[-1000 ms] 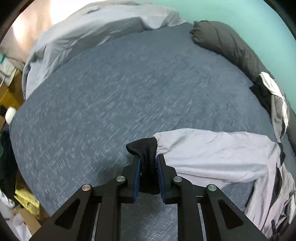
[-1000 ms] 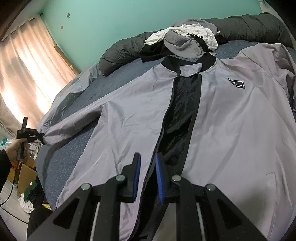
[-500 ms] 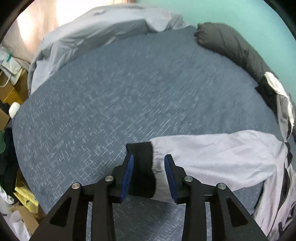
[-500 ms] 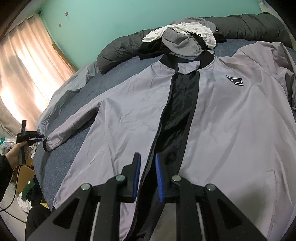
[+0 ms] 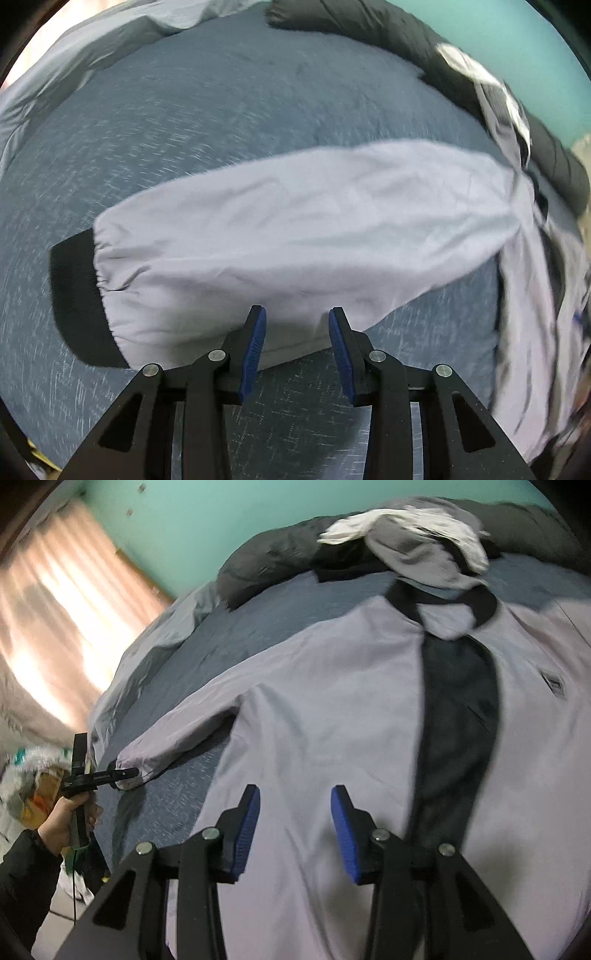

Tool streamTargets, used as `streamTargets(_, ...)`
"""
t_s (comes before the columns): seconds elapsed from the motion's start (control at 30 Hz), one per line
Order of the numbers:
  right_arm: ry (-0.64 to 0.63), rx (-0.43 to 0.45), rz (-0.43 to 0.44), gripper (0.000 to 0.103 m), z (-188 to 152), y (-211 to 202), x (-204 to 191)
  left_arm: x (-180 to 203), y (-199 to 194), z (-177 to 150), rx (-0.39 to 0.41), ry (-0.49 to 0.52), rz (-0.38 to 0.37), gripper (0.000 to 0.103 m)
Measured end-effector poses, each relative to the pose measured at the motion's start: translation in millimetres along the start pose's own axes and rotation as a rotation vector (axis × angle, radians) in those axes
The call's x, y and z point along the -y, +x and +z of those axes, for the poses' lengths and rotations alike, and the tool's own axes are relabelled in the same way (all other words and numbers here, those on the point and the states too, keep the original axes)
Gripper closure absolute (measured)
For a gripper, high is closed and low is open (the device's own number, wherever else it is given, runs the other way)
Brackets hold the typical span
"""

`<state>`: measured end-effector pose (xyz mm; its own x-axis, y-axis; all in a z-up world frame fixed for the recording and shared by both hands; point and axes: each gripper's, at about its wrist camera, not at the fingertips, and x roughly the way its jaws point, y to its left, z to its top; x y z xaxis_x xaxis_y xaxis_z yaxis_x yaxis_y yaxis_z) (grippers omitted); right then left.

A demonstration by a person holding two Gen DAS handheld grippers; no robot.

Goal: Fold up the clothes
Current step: 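Pull the sleeve outward from the jacket body and open the left tool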

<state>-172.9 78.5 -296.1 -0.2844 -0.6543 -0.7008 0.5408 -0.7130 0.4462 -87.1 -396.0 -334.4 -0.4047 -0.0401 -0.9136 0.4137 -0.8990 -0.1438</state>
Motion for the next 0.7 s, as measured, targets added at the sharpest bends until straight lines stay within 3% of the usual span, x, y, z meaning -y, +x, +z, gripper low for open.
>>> streamTargets(0.17,-0.041,-0.056,-0.036,0.063,9.3,18.9,-11.6,-7.1,15.6,-8.2,-0.007,0.006,-0.022,0.063)
streamTargets(0.27,-0.01,-0.067,-0.063,0.062,6.4,12.4,3.1,-12.1,18.6,-8.4,-0.005,-0.005,-0.046,0.062)
streamTargets(0.4,0.033,-0.047,-0.129,0.062,4.1,-22.0,39.9,-13.3,7.2,-8.3,0.016,-0.013,-0.072,0.059)
streamTargets(0.7,0.2,0.077,-0.409,0.061,-18.6,-160.1,163.1,18.1,-12.7,-10.1,0.064,0.003,-0.118,0.054)
